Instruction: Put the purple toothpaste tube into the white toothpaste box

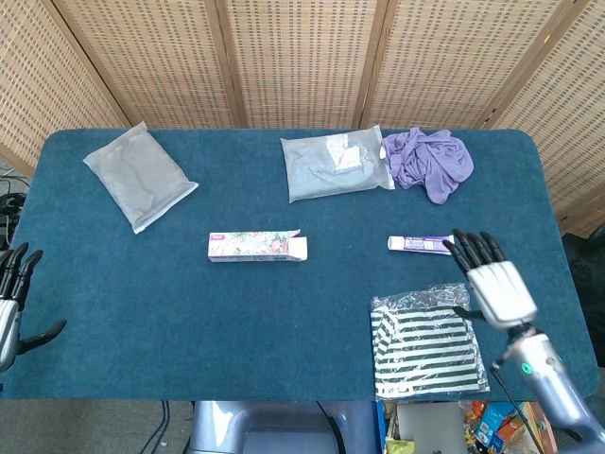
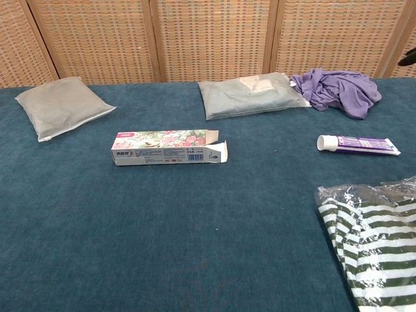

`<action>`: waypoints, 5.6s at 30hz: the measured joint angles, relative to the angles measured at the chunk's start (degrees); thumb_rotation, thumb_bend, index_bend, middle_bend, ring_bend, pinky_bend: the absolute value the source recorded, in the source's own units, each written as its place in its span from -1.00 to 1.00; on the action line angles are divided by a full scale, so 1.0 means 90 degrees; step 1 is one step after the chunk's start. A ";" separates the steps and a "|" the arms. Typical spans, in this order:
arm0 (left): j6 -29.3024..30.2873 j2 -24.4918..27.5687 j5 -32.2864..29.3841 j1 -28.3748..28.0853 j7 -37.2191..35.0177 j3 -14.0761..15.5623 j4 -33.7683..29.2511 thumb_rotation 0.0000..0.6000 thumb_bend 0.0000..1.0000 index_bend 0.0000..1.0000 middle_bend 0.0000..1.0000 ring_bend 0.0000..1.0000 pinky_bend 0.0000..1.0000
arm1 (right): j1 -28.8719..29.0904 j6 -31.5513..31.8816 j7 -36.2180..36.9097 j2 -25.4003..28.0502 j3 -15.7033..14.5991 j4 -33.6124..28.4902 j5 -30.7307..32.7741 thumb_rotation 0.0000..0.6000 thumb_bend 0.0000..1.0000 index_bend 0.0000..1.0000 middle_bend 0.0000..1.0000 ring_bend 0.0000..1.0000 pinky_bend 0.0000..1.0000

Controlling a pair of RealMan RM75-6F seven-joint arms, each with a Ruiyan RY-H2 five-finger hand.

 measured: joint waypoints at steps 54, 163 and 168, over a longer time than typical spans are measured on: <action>-0.0739 -0.0153 -0.1174 -0.0434 0.0266 -0.0272 0.0140 1.00 -0.83 -1.00 -1.00 -1.00 -1.00 | 0.2544 -0.2894 0.0166 -0.4013 0.0179 0.6361 0.3183 1.00 -0.14 -0.02 -0.01 -0.27 -0.35; -0.2866 -0.4457 0.0202 -0.5715 -0.5818 -0.0762 0.5033 1.00 -0.47 0.15 0.01 -0.05 0.00 | 0.2328 -0.0303 -0.3678 0.2433 0.0784 -0.2734 0.1429 1.00 0.25 0.28 0.30 -0.01 -0.11; -0.2853 -0.4499 0.0149 -0.5776 -0.5804 -0.0783 0.4995 1.00 -0.47 0.15 0.01 -0.04 0.00 | 0.2615 -0.0394 -0.4228 0.2428 0.0772 -0.2952 0.1795 1.00 0.25 0.28 0.30 -0.01 -0.11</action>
